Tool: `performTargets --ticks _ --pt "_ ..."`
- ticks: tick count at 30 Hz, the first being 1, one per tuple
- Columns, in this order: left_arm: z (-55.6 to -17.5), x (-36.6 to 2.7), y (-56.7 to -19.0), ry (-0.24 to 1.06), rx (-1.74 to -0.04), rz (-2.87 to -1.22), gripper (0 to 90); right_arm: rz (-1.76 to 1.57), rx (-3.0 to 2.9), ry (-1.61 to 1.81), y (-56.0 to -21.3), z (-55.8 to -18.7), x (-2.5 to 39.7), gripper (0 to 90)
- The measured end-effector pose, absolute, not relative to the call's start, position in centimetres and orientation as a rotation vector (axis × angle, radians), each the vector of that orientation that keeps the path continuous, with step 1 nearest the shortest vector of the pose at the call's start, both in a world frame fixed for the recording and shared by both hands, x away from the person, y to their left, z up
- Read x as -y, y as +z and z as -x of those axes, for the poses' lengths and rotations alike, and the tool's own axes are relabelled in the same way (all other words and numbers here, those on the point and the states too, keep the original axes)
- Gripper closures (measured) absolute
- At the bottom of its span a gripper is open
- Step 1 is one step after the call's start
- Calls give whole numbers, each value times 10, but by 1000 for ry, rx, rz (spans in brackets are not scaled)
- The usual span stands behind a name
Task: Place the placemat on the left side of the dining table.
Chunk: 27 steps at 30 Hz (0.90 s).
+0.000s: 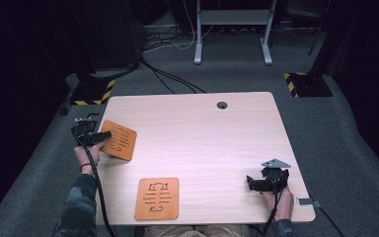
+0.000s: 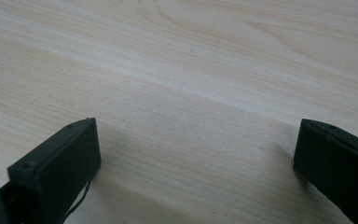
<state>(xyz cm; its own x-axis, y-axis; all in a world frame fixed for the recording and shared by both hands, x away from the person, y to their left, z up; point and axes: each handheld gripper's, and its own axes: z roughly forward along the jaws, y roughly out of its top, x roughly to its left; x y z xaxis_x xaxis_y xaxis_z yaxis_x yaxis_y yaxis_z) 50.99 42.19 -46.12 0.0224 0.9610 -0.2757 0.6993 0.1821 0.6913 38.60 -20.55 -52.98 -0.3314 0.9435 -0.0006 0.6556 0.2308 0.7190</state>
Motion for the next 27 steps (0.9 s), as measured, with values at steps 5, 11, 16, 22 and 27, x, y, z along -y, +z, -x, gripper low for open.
performTargets --ticks 5,11,16,22,27 --pt "-511 -424 -464 454 -1740 -1573 626 -1467 -2071 878 -530 -386 206 0" --pt "-511 -426 -466 439 -1752 -1567 611 -1466 -2072 877 -530 -386 206 0" --pt "-513 -429 -469 433 -1750 -1563 601 -1467 -2071 877 -530 -386 206 0" --pt "-514 -431 -471 423 -1753 -1563 591 -1468 -2071 877 -530 -386 206 0" --pt "-514 -433 -474 405 -1758 -1544 584 -1467 -2070 877 -530 -386 206 0"
